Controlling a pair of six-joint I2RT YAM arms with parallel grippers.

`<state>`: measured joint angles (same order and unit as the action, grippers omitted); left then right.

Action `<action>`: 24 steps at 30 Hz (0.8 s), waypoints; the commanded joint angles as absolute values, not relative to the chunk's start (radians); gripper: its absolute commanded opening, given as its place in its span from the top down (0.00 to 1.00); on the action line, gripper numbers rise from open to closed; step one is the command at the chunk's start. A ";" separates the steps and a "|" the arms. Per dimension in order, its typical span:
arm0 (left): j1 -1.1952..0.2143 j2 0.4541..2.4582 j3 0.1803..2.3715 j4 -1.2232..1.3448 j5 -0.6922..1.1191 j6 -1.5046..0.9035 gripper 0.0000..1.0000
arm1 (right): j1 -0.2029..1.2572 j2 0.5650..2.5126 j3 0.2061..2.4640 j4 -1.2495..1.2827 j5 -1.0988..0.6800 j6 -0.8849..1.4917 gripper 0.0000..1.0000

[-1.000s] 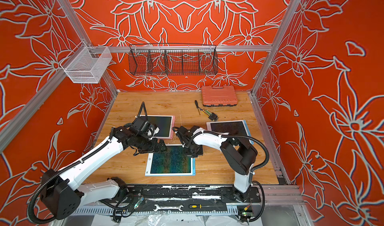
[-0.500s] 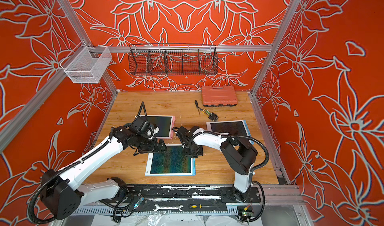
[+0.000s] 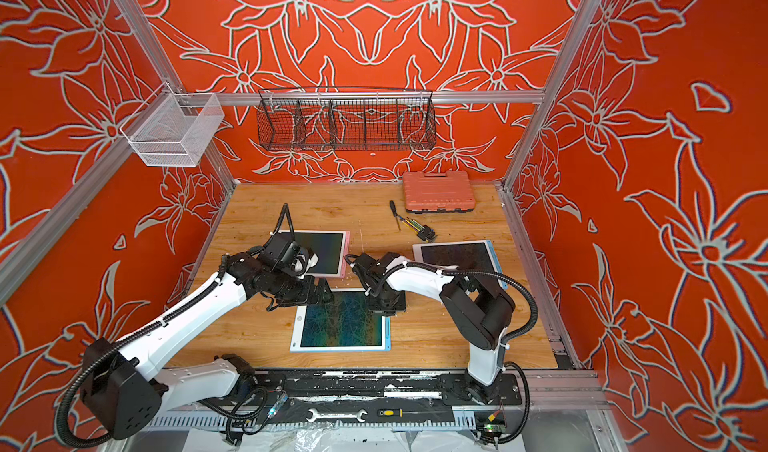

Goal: Place the stylus back onto the writing tablet
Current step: Place the stylus on the writing tablet.

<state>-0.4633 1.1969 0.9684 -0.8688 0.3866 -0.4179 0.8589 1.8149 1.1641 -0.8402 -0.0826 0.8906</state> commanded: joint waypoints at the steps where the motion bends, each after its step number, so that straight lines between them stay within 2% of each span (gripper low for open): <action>1: -0.453 1.199 0.973 -0.877 0.395 -0.400 0.03 | 0.864 1.907 1.107 -0.839 -0.102 0.938 1.00; 13: -0.450 1.203 0.978 -0.878 0.396 -0.397 0.03 | 0.855 1.880 1.053 -0.761 -0.134 0.992 1.00; 24: -0.448 1.206 0.981 -0.878 0.395 -0.398 0.03 | 0.855 1.828 1.151 -0.837 -0.034 0.920 1.00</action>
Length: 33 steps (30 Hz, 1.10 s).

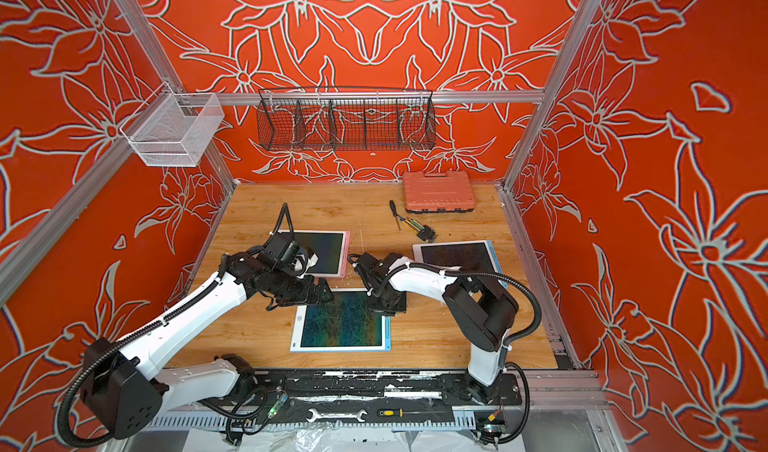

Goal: Place the stylus back onto the writing tablet
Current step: Place the stylus on the writing tablet.

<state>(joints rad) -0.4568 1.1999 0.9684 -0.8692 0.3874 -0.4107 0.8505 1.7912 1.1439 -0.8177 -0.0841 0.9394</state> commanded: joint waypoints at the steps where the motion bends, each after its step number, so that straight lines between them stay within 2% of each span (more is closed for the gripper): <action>1: -0.448 1.208 0.982 -0.876 0.395 -0.398 0.03 | 0.855 1.824 1.165 -0.849 -0.027 0.914 1.00; 7: -0.445 1.214 0.985 -0.874 0.396 -0.396 0.03 | 0.855 1.805 1.213 -0.895 -0.011 0.904 0.91; 12: -0.442 1.217 0.985 -0.869 0.400 -0.396 0.03 | 0.855 1.790 1.212 -0.905 0.000 0.908 0.88; 24: -0.439 1.206 0.982 -0.861 0.425 -0.368 0.03 | 0.855 1.833 1.200 -0.873 -0.030 0.910 0.94; 33: -0.441 1.080 0.901 -0.746 0.567 -0.331 0.03 | 0.856 1.842 1.170 -0.849 -0.047 0.917 0.95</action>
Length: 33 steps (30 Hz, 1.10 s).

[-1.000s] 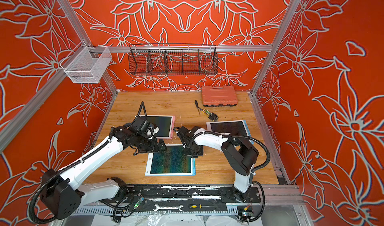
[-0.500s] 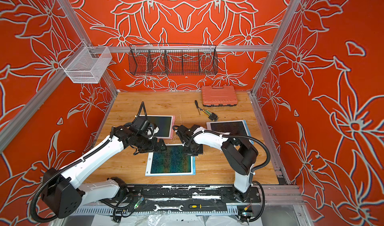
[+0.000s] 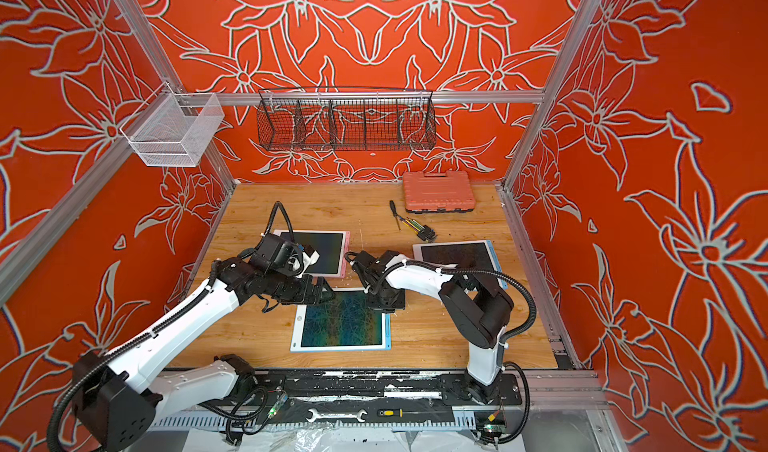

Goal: Place the stylus back onto the writing tablet
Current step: Place the stylus on the writing tablet.

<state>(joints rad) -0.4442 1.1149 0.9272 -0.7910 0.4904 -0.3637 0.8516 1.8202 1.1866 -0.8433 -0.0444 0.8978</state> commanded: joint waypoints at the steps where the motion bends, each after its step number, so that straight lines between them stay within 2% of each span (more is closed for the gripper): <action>1: -0.440 1.065 0.888 -0.732 0.579 -0.329 0.03 | 0.855 1.842 1.169 -0.849 -0.046 0.917 0.95; 27: -0.442 1.033 0.861 -0.712 0.583 -0.369 0.03 | 0.855 1.864 1.122 -0.824 -0.055 0.951 0.97; 33: -0.442 1.029 0.860 -0.718 0.562 -0.374 0.03 | 0.855 1.829 1.150 -0.839 -0.024 0.933 0.93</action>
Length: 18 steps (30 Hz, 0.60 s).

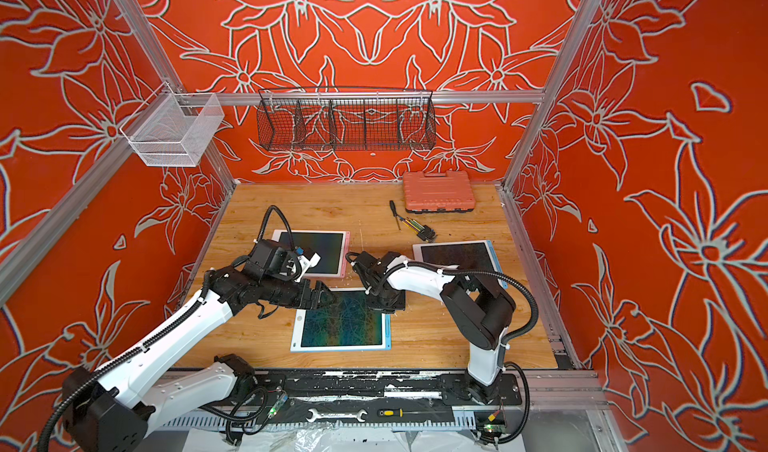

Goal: Place the stylus back onto the writing tablet
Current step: Place the stylus on the writing tablet.

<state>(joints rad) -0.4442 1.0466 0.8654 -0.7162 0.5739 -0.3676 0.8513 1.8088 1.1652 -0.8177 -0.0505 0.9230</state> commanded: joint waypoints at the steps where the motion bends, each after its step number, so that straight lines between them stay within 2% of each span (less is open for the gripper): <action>1: -0.442 1.030 0.859 -0.719 0.557 -0.377 0.03 | 0.854 1.821 1.161 -0.846 -0.017 0.927 0.91; 10: -0.440 1.048 0.861 -0.737 0.507 -0.396 0.03 | 0.856 1.750 1.229 -0.884 0.023 0.907 0.72; 18: -0.440 1.064 0.867 -0.744 0.497 -0.404 0.03 | 0.849 1.705 1.197 -0.852 0.024 0.924 0.57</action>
<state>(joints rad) -0.4442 1.0557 0.8654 -0.7242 0.5064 -0.3985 0.8513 1.7279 1.2049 -0.8474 0.0013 0.9009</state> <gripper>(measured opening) 0.973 0.420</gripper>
